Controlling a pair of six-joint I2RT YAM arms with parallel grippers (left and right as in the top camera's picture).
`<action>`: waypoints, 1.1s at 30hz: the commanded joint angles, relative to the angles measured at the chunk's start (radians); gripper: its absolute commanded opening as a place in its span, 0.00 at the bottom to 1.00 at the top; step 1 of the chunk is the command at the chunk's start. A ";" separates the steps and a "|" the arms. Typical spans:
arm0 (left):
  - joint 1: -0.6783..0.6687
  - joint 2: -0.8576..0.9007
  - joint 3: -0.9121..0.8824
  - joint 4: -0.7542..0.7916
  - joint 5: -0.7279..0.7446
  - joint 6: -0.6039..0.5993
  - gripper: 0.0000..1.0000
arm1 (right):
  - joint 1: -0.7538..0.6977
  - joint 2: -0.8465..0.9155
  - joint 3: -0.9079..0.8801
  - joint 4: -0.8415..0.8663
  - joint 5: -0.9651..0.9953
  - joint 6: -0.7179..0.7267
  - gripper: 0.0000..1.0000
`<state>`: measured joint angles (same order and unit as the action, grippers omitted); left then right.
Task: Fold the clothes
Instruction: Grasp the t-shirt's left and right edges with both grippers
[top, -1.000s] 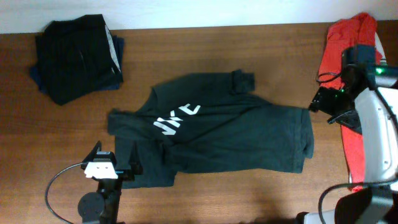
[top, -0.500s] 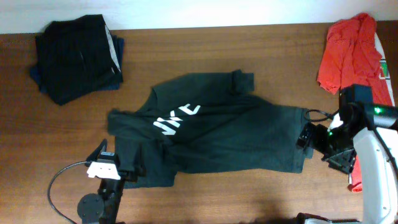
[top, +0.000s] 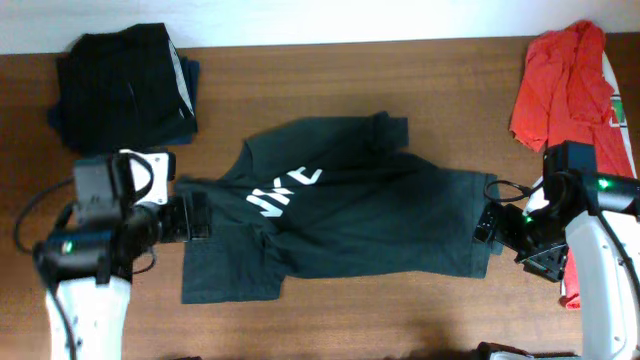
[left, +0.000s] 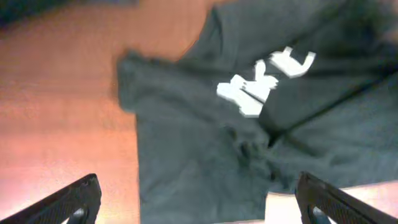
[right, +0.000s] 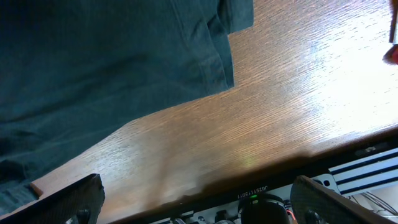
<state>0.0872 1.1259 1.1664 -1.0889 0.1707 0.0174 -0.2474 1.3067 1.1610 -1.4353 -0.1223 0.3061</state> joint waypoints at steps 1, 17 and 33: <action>0.003 0.190 0.013 -0.141 -0.095 -0.089 0.99 | -0.002 -0.009 0.003 0.001 -0.002 -0.011 0.99; 0.169 0.555 -0.308 0.214 -0.185 -0.117 0.94 | -0.002 -0.008 0.003 0.072 -0.029 -0.011 0.99; 0.184 0.432 -0.135 0.078 -0.043 -0.121 0.00 | -0.040 0.220 -0.033 0.114 0.002 0.065 0.99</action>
<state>0.2661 1.5639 1.0206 -1.0107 0.1089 -0.1051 -0.3016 1.4502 1.1591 -1.3258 -0.0666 0.3855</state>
